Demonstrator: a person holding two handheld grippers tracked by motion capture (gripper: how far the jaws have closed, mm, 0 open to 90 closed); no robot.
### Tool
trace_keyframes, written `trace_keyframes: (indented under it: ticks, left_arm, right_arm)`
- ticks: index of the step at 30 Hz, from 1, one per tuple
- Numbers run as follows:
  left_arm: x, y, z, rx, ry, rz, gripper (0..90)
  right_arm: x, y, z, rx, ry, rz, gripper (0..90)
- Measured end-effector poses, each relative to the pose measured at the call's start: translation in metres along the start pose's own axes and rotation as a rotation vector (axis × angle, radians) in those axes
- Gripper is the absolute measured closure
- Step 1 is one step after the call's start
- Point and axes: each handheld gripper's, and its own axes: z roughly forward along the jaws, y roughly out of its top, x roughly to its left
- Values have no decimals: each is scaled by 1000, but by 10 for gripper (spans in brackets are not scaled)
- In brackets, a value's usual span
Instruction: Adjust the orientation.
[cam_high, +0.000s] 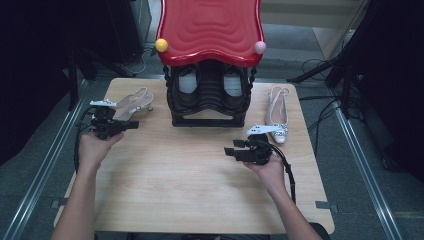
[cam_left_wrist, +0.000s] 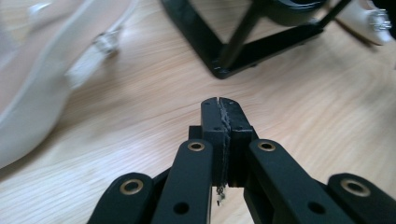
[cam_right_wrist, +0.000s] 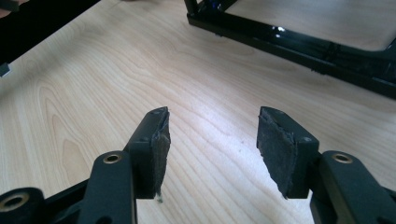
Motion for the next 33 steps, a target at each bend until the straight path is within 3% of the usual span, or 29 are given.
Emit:
trace_keyframes:
  ticks: [2,5,6,10,17,24,25,29,33]
  left_arm:
    - [4,-1,0,-3,2,-10,899]
    - [24,-5,2,-4,37,-32,899]
    - [24,-5,2,-4,37,-32,899]
    - [47,-12,10,13,94,-75,899]
    - [72,-22,22,17,107,-143,900]
    - [85,-23,29,4,141,-168,900]
    - [88,-24,29,-8,124,-179,900]
    - [89,-23,28,-6,151,-165,900]
    - [96,-25,22,-30,157,-209,900]
  right_arm:
    - [0,-1,0,0,-1,0,450]
    - [1,-3,0,-1,0,4,450]
    - [1,-3,0,-1,0,4,450]
    - [3,-6,1,17,-5,4,450]
    - [5,-12,0,20,-21,8,450]
    - [4,-17,-5,26,-35,25,450]
    - [4,-18,-6,27,-40,30,450]
    - [3,-20,-8,19,-43,31,450]
    - [3,-21,-8,23,-46,39,449]
